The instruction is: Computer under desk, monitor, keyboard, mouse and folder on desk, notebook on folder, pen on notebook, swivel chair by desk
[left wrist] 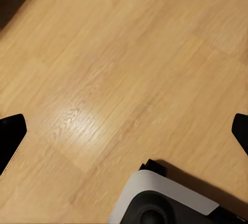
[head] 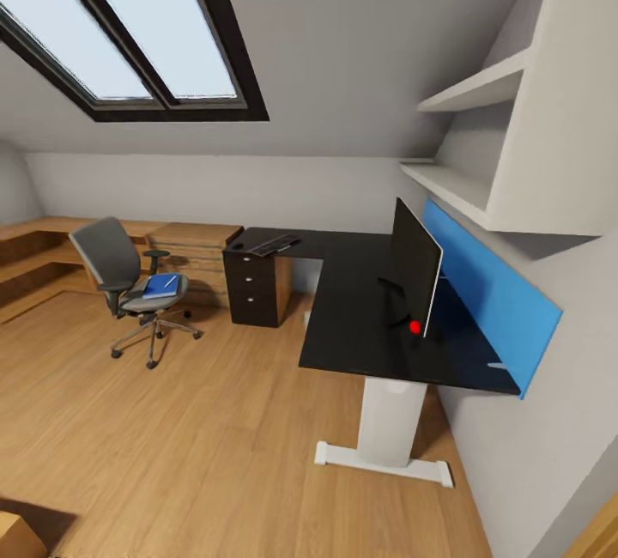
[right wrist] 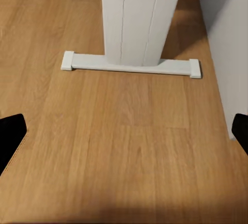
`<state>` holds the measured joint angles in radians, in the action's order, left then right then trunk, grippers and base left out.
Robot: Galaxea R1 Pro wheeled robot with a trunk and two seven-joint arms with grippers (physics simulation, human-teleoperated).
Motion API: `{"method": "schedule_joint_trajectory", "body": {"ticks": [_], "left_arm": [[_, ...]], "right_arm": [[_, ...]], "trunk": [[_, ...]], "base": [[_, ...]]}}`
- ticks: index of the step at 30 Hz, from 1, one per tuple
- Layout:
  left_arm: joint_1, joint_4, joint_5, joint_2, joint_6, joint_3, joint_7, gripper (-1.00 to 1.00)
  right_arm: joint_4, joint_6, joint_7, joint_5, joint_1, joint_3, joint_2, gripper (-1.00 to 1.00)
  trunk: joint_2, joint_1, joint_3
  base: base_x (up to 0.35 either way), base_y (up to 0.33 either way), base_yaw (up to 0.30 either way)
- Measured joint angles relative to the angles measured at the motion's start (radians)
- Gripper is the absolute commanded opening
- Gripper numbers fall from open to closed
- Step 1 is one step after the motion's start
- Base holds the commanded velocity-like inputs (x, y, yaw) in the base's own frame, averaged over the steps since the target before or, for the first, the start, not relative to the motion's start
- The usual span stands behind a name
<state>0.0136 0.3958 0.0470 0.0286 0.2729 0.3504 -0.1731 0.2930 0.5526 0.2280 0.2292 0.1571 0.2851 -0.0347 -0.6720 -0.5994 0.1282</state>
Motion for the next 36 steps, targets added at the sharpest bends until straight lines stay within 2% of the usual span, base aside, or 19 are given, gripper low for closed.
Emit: {"method": "schedule_joint_trajectory", "body": {"ticks": [8,15,22,36], "left_arm": [[0.000,-0.001,-0.001,0.001,0.003,-0.008,0.000,1.00],[0.000,-0.001,-0.001,0.002,0.003,-0.040,-0.001,1.00],[0.000,-0.001,0.000,0.001,0.003,-0.042,-0.001,1.00],[0.000,-0.002,-0.001,0.002,0.003,-0.044,0.000,1.00]], "right_arm": [[-0.002,0.000,-0.001,-0.004,0.000,0.001,0.002,1.00],[-0.001,-0.001,-0.002,-0.006,0.000,0.002,0.002,1.00],[-0.002,-0.001,-0.003,-0.006,0.000,0.002,0.003,1.00],[-0.002,0.001,-0.003,-0.004,0.000,0.004,0.000,1.00]], "trunk": [[0.000,0.000,0.001],[0.000,0.000,0.001],[0.000,0.000,0.001],[0.000,0.000,0.001]], "base": [[0.000,0.295,0.012],[0.000,0.297,0.001],[0.014,0.297,0.000],[0.218,0.256,0.023]]}}
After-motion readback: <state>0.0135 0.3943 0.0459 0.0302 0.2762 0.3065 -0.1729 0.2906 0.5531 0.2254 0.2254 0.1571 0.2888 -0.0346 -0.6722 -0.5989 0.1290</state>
